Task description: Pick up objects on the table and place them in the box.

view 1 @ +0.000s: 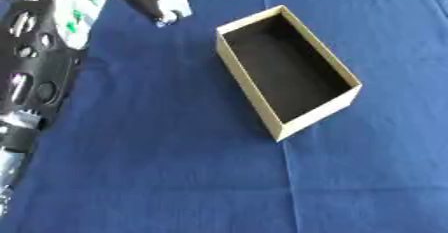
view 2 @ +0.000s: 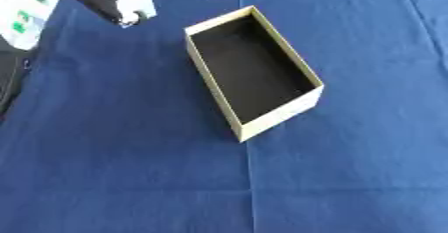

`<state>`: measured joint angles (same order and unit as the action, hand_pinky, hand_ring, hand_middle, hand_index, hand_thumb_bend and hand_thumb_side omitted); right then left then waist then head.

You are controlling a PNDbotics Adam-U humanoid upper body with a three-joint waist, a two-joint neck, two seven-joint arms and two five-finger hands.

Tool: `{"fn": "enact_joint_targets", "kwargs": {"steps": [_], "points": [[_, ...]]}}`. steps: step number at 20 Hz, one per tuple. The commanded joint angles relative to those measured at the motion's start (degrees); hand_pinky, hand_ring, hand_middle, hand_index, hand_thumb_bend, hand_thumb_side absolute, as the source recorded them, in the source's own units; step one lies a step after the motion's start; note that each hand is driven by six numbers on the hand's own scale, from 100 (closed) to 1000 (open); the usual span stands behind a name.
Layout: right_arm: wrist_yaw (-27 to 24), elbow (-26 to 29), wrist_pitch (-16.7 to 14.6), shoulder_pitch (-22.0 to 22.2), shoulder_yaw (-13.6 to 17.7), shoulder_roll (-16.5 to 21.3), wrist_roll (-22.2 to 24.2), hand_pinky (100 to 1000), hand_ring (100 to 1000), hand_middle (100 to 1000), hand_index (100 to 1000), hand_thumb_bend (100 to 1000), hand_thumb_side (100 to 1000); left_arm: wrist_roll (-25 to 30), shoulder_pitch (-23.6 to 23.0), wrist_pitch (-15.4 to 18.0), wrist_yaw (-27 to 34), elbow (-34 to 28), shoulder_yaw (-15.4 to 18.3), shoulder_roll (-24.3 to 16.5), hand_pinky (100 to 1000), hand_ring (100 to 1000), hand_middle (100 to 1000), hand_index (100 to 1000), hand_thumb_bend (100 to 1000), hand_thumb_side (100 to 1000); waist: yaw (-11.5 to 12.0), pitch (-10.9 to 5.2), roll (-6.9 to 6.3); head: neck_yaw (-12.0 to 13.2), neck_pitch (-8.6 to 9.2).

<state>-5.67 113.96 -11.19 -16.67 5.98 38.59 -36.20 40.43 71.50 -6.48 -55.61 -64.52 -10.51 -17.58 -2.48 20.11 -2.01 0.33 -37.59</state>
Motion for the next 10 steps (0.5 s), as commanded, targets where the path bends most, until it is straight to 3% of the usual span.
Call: {"fn": "enact_joint_targets", "kwargs": {"steps": [1, 5, 10], "points": [[-0.6, 0.6, -0.3, -0.8, 0.9, 2.0, 0.0, 695, 758, 656, 800, 100, 943, -0.1, 1.9, -0.5, 1.5, -2.6, -1.2, 1.3, 693, 623, 506, 633, 115, 426, -0.3, -2.65, -0.38, 0.1, -0.11], [-1.3, 0.6, -0.6, -1.4, 1.2, 2.1, -0.3, 694, 759, 657, 800, 100, 943, -0.2, 2.1, -0.9, 1.6, -4.2, -2.4, 5.0, 692, 617, 503, 625, 110, 443, -0.7, -2.85, -0.37, 0.4, -0.14], [-2.2, 0.6, -0.9, -2.3, 1.2, 2.1, -0.3, 694, 758, 657, 799, 100, 942, -1.5, 1.5, -1.8, -3.6, -5.0, -3.2, 10.0, 689, 626, 512, 638, 107, 454, -1.1, -3.01, -0.08, 0.7, -0.11]]}}
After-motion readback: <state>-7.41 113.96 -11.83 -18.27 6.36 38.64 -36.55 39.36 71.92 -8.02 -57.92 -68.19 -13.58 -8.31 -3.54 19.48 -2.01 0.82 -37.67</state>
